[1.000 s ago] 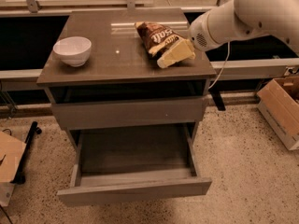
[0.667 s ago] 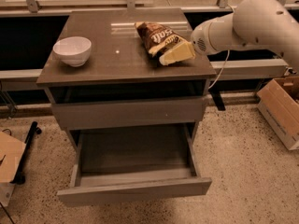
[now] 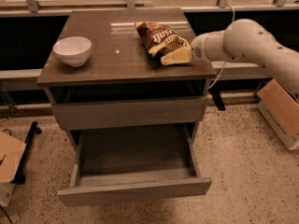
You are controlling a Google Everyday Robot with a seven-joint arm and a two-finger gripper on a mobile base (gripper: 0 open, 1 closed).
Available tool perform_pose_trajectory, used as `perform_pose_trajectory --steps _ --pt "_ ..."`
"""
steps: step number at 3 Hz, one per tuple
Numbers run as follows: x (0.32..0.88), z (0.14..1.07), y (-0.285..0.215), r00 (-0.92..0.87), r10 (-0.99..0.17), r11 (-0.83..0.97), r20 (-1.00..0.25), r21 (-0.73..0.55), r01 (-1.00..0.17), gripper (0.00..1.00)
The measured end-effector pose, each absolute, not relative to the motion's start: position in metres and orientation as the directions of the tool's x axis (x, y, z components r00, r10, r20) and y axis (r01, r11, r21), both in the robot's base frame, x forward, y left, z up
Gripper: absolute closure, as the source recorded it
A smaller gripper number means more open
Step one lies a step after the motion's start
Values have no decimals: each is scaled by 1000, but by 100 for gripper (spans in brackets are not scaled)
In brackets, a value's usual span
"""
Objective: Place brown chip bag into middle drawer
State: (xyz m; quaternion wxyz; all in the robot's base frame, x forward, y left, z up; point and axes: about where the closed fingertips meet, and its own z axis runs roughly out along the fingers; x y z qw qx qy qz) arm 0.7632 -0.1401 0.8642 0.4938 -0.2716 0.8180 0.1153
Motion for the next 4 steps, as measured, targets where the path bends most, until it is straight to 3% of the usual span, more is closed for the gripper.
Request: perform_pose_trajectory --steps 1,4 --pt "781 856 -138 -369 -288 845 -884 -52 -533 16" --pt "781 895 -115 -265 -284 824 -921 -93 -559 85"
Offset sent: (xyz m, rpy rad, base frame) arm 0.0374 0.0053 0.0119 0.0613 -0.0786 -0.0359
